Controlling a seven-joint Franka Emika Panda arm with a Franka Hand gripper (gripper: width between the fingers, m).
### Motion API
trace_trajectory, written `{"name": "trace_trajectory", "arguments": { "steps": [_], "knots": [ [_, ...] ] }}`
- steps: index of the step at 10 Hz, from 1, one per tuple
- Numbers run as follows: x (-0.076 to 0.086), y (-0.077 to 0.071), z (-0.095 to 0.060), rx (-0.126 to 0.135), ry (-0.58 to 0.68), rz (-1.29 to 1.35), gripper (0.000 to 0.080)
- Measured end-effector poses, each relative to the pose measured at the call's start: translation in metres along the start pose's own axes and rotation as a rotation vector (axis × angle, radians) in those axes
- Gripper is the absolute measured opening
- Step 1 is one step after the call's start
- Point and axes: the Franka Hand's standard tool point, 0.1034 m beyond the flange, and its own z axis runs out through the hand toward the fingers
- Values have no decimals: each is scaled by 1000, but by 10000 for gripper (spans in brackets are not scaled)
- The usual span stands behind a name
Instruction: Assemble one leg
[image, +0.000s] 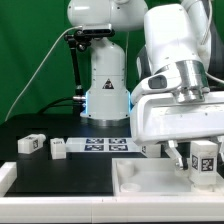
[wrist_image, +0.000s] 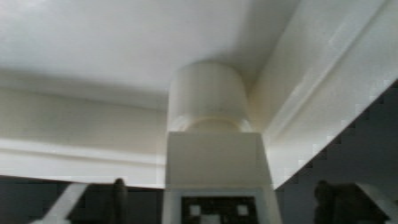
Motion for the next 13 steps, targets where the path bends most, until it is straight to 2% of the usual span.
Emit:
{"name": "trace_trajectory", "arguments": {
  "steps": [1,2,5,7,9,10,11,12,13],
  "knots": [
    [0,0,0,0,0,0,619],
    [0,0,0,0,-1,0,640],
    [0,0,0,1,-3,0,648],
    [16,-2,-22,9,-17,-6,649],
    [28,-9,-36,42,-101,-5,649],
    [29,-9,-36,46,-113,-4,649],
    [20,-17,-34,80,-223,7,649],
    [22,-21,-35,107,-317,18,649],
    [24,-18,-31,115,-357,23,649]
  ]
}}
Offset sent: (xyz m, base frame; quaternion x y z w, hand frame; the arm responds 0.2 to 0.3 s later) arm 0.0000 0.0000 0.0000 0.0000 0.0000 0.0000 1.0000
